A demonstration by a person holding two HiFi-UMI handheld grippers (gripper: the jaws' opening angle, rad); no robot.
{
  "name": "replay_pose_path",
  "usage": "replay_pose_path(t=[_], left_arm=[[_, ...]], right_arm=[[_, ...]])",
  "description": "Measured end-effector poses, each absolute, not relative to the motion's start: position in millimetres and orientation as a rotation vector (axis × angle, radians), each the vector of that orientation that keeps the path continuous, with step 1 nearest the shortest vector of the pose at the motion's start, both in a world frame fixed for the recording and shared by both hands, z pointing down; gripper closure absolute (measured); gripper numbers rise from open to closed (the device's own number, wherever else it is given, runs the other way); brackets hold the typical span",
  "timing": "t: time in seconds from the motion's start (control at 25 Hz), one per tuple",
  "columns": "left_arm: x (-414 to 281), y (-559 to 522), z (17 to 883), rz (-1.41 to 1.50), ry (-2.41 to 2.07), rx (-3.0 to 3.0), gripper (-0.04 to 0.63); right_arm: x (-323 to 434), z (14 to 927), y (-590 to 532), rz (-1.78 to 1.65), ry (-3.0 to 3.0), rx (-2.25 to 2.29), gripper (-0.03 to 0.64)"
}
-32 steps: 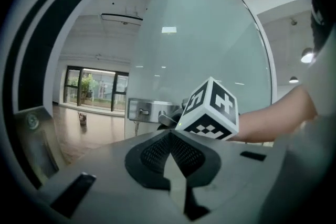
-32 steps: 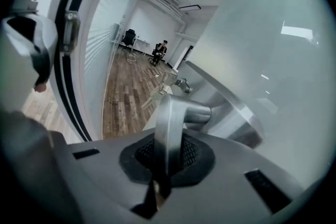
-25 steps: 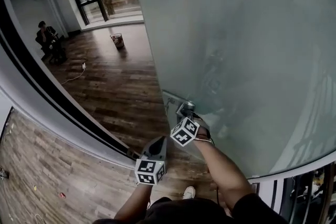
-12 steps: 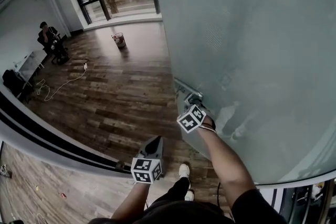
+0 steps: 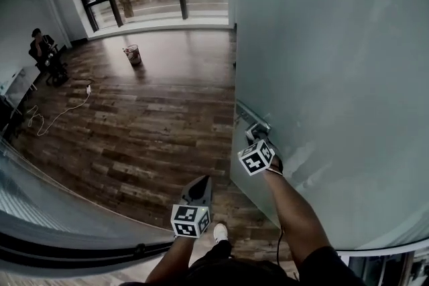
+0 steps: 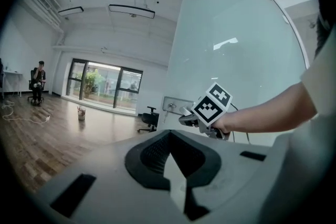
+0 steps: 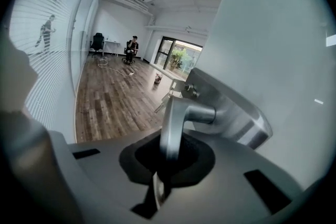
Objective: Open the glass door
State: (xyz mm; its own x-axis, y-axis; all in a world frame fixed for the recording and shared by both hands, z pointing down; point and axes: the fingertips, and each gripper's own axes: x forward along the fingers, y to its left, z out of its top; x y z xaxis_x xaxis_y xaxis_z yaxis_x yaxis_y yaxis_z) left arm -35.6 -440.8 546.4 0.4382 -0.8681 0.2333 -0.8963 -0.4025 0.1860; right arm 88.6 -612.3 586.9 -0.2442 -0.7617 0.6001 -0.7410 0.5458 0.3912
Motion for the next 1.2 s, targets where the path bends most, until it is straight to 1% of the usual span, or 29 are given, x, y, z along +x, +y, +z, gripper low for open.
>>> replay_pose_path(t=[0.24,0.4,0.92,1.2], left_arm=[[-27.1,-493.0,540.8,0.121,-1.497,2.435,0.597],[-13.7,-518.9,528.1,0.129,-1.467,2.467,0.597],[39.2,-568.3,517.4,0.191,-1.488,2.476,0.597],[72.5,-576.1,530.3,0.207,-1.440,2.479,0.597]], right_arm=[[137.0,592.3,-659.5,0.064,-1.996,1.250,0.604],[169.6,585.1,-692.3,0.065,-1.968,1.306,0.604],[277.4,583.2,-764.8,0.210,-1.986,1.393,0.604],[325.3,590.4,-788.2,0.337,-2.024,1.414,0.604]])
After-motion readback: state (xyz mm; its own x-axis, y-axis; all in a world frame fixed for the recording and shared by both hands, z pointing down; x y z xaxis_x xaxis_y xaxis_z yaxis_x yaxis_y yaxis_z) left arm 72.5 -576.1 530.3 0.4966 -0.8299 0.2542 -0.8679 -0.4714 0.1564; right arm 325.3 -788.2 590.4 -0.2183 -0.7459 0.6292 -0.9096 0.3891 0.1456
